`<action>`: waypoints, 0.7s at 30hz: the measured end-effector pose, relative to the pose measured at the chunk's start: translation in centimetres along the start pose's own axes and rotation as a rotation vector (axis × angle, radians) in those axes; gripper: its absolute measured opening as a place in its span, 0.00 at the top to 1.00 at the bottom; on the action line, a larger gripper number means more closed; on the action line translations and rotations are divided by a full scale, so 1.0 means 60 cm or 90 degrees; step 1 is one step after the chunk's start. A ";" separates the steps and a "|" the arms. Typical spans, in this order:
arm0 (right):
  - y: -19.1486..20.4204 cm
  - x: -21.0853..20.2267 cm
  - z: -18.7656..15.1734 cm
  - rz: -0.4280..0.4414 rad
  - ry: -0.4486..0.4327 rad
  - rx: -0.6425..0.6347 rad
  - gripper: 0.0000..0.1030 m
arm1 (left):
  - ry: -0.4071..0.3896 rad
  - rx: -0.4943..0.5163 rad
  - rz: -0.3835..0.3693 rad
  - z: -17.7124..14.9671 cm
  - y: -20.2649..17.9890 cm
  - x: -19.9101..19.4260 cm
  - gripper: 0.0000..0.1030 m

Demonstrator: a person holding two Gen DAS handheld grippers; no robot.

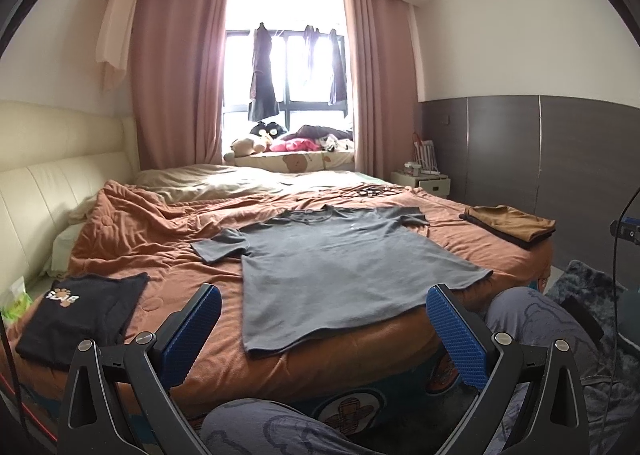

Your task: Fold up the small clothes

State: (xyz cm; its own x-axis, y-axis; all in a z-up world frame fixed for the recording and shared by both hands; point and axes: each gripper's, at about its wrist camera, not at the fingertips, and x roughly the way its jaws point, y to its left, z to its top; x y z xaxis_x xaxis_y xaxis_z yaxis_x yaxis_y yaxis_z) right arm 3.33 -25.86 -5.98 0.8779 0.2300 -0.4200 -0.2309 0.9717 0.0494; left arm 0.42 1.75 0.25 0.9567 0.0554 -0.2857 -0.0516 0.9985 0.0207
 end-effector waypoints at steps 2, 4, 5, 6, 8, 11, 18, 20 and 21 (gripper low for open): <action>0.001 0.011 0.008 -0.001 0.001 0.000 0.00 | 0.009 0.001 0.006 -0.003 0.007 0.012 0.00; 0.002 0.025 0.019 -0.002 -0.002 -0.001 0.00 | 0.014 0.004 0.019 -0.008 0.018 0.023 0.00; 0.003 0.036 0.028 -0.003 -0.005 -0.001 0.00 | 0.015 0.002 0.031 -0.010 0.024 0.029 0.00; 0.003 0.042 0.030 -0.005 -0.008 0.000 0.00 | 0.017 -0.001 0.040 -0.012 0.028 0.035 0.00; 0.003 0.060 0.037 -0.003 -0.009 0.004 0.00 | 0.018 -0.006 0.051 -0.017 0.040 0.045 0.00; 0.004 0.104 0.052 0.008 -0.008 0.000 0.00 | 0.015 0.006 0.100 -0.025 0.048 0.056 0.00; -0.001 0.252 0.114 0.040 0.021 0.011 0.00 | 0.060 -0.025 0.160 -0.036 0.072 0.103 0.00; -0.003 0.297 0.127 0.052 0.032 0.015 0.00 | 0.078 -0.046 0.169 -0.036 0.085 0.120 0.00; -0.003 0.314 0.130 0.056 0.036 0.016 0.00 | 0.085 -0.053 0.175 -0.036 0.091 0.129 0.00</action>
State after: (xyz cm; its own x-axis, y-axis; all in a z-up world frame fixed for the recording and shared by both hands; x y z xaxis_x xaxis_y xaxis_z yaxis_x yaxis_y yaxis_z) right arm 23.19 -21.30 -6.81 0.8295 0.3114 -0.4637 -0.2947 0.9492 0.1103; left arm 6.90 7.63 -3.92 0.8579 0.3179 -0.4037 -0.3318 0.9426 0.0371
